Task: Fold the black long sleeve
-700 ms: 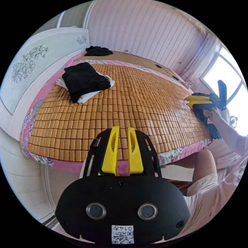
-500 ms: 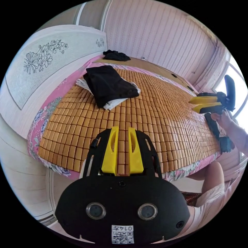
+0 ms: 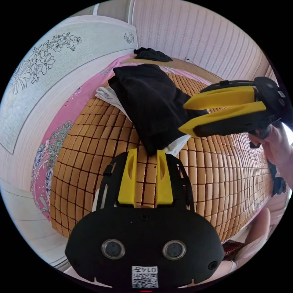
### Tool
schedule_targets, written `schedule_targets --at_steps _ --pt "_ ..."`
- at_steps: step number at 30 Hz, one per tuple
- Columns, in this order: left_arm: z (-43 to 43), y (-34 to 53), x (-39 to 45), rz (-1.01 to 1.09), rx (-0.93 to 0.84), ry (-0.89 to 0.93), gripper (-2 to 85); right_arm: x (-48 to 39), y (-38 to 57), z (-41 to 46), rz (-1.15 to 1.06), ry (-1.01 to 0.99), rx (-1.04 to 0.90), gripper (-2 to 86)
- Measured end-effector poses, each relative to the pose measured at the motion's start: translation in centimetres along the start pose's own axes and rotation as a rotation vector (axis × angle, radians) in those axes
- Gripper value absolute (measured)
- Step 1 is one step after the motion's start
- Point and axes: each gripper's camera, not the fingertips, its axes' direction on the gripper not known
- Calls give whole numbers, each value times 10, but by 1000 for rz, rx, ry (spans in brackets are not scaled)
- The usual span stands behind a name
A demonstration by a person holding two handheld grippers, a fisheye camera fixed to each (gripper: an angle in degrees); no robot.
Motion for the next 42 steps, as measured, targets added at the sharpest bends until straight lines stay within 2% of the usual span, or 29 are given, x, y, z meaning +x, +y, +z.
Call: schedule_targets --at_steps 3,5,7,11,15,18,20,22,25,28,32,36,42 --pt "-3 -5 -8 4 -4 30 12 9 -14 22 64 55 -86 130" --pt "-12 -6 -9 19 13 5 0 19 -13 14 52 36 -82 87" --pt "-40 -7 -9 37 99 20 -6 41 3 -17 73 3 3 34" --pt "-103 -20 0 78 254 0 -9 95 52 -84 184 0 147 18" --pt "-172 -36 17 154 325 -12 -10 155 164 -172 423 -7 313 12" --pt "-225 -2 26 183 359 62 -10 157 281 -211 534 -90 399 12" --pt "-242 39 33 189 321 171 -10 138 355 -209 589 -101 374 14" --pt "-238 107 47 161 219 279 -10 103 446 -175 666 -121 238 17" --pt "-204 178 62 59 10 344 -10 62 549 -110 815 -202 21 25" --pt "-200 211 74 0 -51 381 -10 31 619 -80 896 -285 -63 41" --pt "-216 215 87 29 -48 346 -10 14 668 -95 949 -225 16 51" --pt "-233 212 95 48 -45 313 -10 8 698 -106 944 -226 82 114" --pt "-250 211 93 40 -50 288 -10 11 712 -100 904 -166 61 155"
